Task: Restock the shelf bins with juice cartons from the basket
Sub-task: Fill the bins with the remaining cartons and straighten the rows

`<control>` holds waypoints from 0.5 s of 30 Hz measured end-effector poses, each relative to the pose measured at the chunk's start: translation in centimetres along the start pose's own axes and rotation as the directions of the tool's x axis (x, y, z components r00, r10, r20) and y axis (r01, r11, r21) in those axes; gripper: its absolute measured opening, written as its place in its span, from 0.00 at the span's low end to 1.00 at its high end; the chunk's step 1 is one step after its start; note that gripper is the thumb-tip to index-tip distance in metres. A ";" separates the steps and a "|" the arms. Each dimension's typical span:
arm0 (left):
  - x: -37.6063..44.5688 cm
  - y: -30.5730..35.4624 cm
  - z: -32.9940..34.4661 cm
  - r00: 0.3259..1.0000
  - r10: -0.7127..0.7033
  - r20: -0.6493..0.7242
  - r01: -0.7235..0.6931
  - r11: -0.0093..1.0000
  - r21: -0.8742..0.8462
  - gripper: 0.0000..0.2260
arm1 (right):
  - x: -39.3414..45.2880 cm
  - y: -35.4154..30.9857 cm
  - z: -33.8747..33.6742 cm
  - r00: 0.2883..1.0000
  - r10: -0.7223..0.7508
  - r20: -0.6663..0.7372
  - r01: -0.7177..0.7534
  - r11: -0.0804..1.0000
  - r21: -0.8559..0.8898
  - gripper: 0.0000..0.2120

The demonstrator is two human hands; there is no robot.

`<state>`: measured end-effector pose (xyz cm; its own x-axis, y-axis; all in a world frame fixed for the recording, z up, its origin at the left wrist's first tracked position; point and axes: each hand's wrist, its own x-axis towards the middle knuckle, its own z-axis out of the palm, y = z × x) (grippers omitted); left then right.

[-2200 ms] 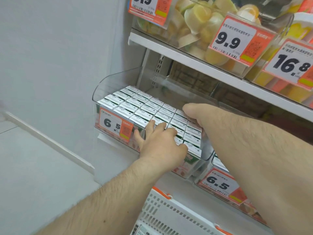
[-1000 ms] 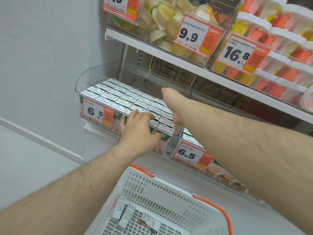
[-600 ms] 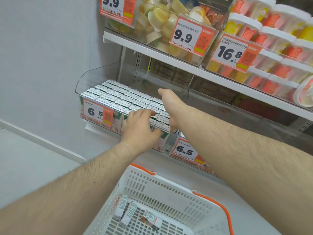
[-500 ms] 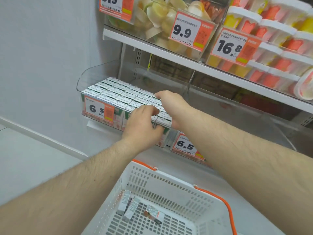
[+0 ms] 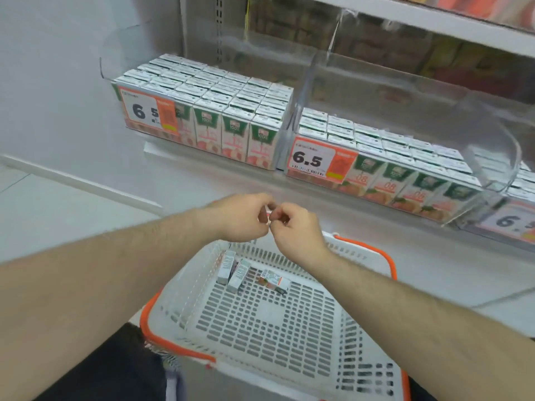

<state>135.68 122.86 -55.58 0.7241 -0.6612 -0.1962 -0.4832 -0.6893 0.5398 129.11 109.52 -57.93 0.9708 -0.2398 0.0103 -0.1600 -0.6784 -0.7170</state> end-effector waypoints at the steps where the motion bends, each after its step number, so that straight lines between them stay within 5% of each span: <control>1: 0.1 -0.5 0.7 0.998 -0.037 0.050 0.036 0.999 0.025 0.17 | 0.1 1.1 0.4 1.000 0.017 0.021 -0.017 1.000 -0.010 0.07; 7: 1.8 -4.7 5.5 0.921 -0.247 0.301 0.167 0.949 0.267 0.22 | 0.3 9.0 1.5 0.979 0.186 0.082 -0.181 0.982 -0.061 0.08; 15: 5.7 -9.4 15.6 0.839 -0.511 0.188 0.496 0.859 0.122 0.14 | 1.7 17.4 7.5 0.911 0.390 0.136 -0.379 0.920 -0.102 0.11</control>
<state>136.69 120.95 -74.51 0.7619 -0.2579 -0.5941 -0.1160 -0.9568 0.2665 129.35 102.53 -75.58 0.8457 -0.3891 -0.3651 -0.5335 -0.6039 -0.5922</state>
